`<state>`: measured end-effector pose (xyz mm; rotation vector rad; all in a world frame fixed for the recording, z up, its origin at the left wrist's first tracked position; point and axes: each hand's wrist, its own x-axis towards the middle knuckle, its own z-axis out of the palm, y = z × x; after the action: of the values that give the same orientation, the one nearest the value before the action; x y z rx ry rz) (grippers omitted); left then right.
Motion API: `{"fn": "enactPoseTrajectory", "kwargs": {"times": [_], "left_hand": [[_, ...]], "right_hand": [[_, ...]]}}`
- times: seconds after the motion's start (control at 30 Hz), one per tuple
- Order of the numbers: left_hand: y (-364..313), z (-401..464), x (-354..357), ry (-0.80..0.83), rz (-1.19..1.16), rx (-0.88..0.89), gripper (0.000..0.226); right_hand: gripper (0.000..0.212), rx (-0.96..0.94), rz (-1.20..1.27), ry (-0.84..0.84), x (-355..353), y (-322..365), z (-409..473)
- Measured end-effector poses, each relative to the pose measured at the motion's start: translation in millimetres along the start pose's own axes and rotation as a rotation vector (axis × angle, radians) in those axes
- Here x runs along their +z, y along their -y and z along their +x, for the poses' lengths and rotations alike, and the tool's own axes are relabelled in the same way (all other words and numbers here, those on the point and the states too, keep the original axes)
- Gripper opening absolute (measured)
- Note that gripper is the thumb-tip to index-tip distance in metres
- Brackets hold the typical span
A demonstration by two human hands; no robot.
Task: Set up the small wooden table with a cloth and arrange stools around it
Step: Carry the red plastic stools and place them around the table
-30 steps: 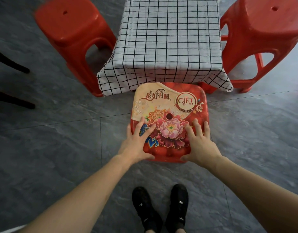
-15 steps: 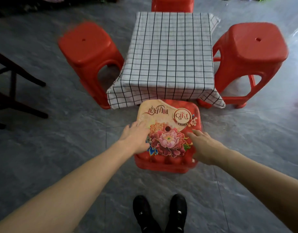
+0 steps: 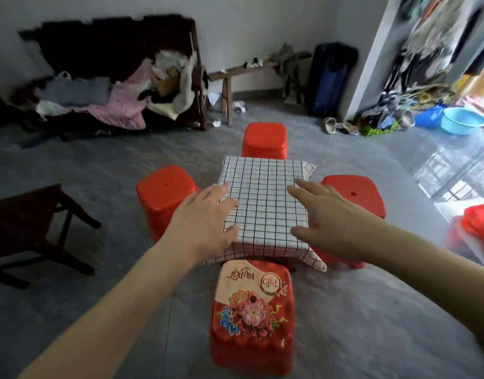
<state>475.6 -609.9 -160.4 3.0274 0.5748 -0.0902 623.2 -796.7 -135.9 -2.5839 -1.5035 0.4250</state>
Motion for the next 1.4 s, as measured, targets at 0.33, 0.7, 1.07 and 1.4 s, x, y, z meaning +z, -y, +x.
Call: {"fn": "enactPoseTrajectory", "kwargs": {"times": [0.33,0.7,1.07,1.4], "left_hand": [[-20.2,-54.7,-140.0,-0.129,0.021,-0.024,0.074],[33.6,-98.2,-181.0,-0.152,0.072,-0.09,0.079],[163.6,-174.1,-194.9,-0.128,0.073,-0.135,0.079],[301.1,-241.0,-188.6,-0.016,0.091,-0.219,0.08]], "right_hand": [[0.079,-0.18,-0.029,-0.176,-119.7,51.5,-47.9],[0.079,-0.239,-0.033,-0.234,-149.9,134.4,-31.5],[0.079,-0.267,-0.032,-0.145,-122.6,278.7,2.3],[0.077,-0.294,0.037,-0.096,-74.4,418.6,61.3]]}}
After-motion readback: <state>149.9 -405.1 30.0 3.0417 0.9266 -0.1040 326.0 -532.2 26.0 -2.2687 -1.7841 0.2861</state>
